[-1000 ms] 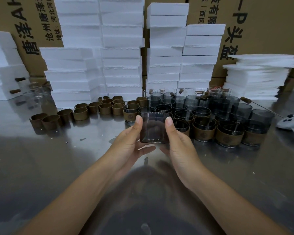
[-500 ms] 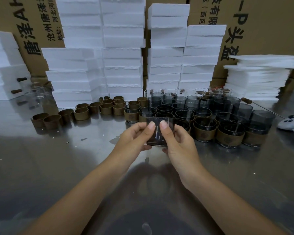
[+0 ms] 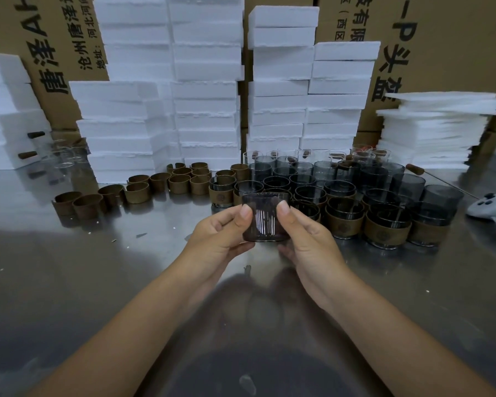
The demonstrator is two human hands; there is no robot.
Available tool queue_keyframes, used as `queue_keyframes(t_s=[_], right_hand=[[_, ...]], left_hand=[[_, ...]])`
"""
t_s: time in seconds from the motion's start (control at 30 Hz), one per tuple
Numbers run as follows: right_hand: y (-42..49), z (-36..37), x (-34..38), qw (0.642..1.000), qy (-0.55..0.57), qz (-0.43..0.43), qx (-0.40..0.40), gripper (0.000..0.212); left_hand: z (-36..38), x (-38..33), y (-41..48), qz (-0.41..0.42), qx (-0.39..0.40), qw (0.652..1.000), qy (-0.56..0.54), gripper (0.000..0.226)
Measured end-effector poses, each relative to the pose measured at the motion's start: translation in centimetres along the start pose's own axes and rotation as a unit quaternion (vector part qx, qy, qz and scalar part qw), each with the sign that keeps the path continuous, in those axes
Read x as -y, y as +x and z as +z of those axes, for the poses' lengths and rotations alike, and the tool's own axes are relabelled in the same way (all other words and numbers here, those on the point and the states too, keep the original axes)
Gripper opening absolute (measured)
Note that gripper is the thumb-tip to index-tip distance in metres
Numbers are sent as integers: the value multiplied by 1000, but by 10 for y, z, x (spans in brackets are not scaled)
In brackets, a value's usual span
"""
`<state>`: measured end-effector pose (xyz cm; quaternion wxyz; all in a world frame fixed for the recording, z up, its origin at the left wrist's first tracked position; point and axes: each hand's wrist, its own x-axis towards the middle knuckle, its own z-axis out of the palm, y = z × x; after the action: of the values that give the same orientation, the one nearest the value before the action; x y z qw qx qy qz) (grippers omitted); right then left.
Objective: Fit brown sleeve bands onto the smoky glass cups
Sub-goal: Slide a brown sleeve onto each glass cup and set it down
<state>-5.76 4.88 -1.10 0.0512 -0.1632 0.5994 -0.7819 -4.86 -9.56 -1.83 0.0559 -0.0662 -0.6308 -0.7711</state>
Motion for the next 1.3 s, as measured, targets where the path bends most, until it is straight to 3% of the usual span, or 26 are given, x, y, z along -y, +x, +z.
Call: queue_keyframes(t_s=[0.1,0.3,0.4,0.5,0.63,0.8,1.07,1.3], right_hand=[[3,-3,-1,1000,9,29,5,46],[3,-3,-1,999,21,32,4,46],[4,0,-4,999,-23,25,1,57],[4,0,-5,1000,8,20,19,60],[3,0,-5,999,29,33,-22,65],[-1,4,-5,999,3,26,-40,68],[0,4,-5,1000,9,-15,-12,46],[3,-3,-4,998,17,46,-24,53]], left_hand=[[-1,-1,-1,-2,20,1000,-16,67],[-3,-3,0,-10,48,999,-8,51],[-6,-2,0,5,59,998,-2,65],[-5,-3,1,19,23,1000,4,76],[-4,-2,2,35,-53,997,32,60],[1,3,-1,14,-13,998,59,59],[-4,1,0,14,-2,999,52,57],[-4,-1,-1,-22,14,999,20,55]])
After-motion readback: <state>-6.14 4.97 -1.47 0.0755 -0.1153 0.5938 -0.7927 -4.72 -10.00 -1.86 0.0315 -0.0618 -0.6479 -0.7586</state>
